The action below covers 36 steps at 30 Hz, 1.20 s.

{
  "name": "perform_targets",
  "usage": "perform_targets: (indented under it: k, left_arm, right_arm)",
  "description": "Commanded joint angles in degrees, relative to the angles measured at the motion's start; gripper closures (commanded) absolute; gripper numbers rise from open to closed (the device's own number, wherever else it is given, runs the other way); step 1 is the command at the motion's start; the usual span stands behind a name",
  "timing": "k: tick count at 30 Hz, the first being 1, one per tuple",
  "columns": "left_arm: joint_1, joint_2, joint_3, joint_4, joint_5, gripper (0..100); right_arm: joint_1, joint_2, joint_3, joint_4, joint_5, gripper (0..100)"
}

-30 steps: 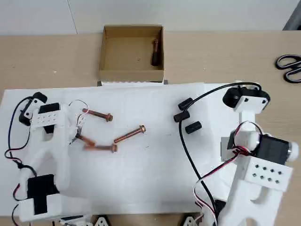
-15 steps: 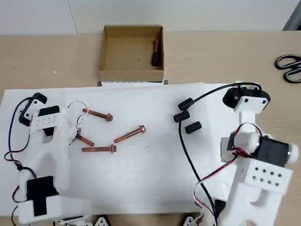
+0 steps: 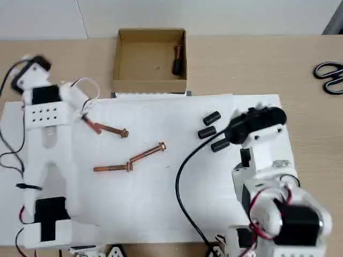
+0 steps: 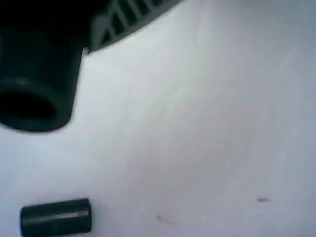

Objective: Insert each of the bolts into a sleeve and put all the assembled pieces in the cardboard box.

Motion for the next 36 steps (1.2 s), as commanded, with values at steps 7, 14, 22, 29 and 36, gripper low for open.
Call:
perform_targets:
  k: [7,14,22,29,36]
  left_arm:
    - [15.4,-20.6,-11.2,1.3,-0.8,99]
    - [16.6,-31.5,-0.7,-6.6,4.5,99]
    - [21.7,-50.9,22.0,-21.9,6.2,99]
    - [23.0,-68.1,42.6,-28.3,6.1,99]
    - [28.6,-80.0,53.2,-32.9,3.2,99]
  right_arm:
    - [-0.5,-6.5,0.4,-1.5,-1.0,99.5]
    - [-5.1,-15.3,12.5,-10.2,-15.5,99.5]
    - [-23.7,-34.0,29.3,-20.2,-17.4,99.6]
    - [-30.0,-37.4,32.4,-20.7,-17.6,99.6]
    - [-37.5,-37.4,35.3,-20.6,-17.6,99.6]
